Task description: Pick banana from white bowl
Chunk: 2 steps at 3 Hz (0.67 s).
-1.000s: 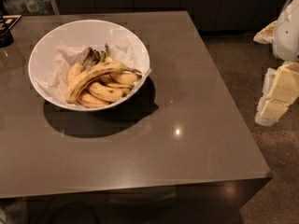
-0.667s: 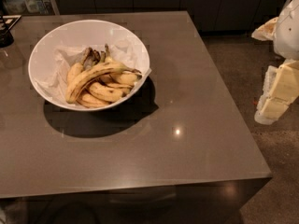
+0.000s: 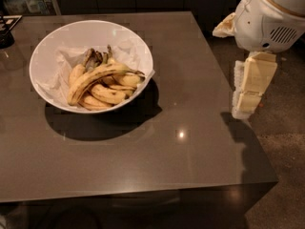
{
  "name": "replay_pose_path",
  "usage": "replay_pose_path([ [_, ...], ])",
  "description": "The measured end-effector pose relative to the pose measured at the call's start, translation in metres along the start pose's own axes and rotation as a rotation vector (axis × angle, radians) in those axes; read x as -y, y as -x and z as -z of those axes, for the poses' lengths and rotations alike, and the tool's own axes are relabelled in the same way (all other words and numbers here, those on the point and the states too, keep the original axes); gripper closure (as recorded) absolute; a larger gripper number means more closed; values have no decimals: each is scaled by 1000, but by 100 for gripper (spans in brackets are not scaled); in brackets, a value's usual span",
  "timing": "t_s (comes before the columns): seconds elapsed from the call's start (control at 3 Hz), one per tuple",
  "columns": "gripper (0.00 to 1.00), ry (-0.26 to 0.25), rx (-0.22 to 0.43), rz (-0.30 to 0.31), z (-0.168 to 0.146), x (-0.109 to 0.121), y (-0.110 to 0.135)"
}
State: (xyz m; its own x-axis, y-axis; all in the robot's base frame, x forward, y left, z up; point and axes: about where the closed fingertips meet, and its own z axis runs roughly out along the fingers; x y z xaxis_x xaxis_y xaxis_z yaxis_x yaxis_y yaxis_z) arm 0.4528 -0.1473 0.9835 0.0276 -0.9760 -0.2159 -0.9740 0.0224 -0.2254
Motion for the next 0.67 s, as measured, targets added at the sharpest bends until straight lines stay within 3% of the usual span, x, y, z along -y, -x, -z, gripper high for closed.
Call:
replay_pose_path([
  [0.33, 0, 0, 0, 0, 0, 0, 0],
  [0.67, 0, -21, -24, 28, -11, 22, 35],
])
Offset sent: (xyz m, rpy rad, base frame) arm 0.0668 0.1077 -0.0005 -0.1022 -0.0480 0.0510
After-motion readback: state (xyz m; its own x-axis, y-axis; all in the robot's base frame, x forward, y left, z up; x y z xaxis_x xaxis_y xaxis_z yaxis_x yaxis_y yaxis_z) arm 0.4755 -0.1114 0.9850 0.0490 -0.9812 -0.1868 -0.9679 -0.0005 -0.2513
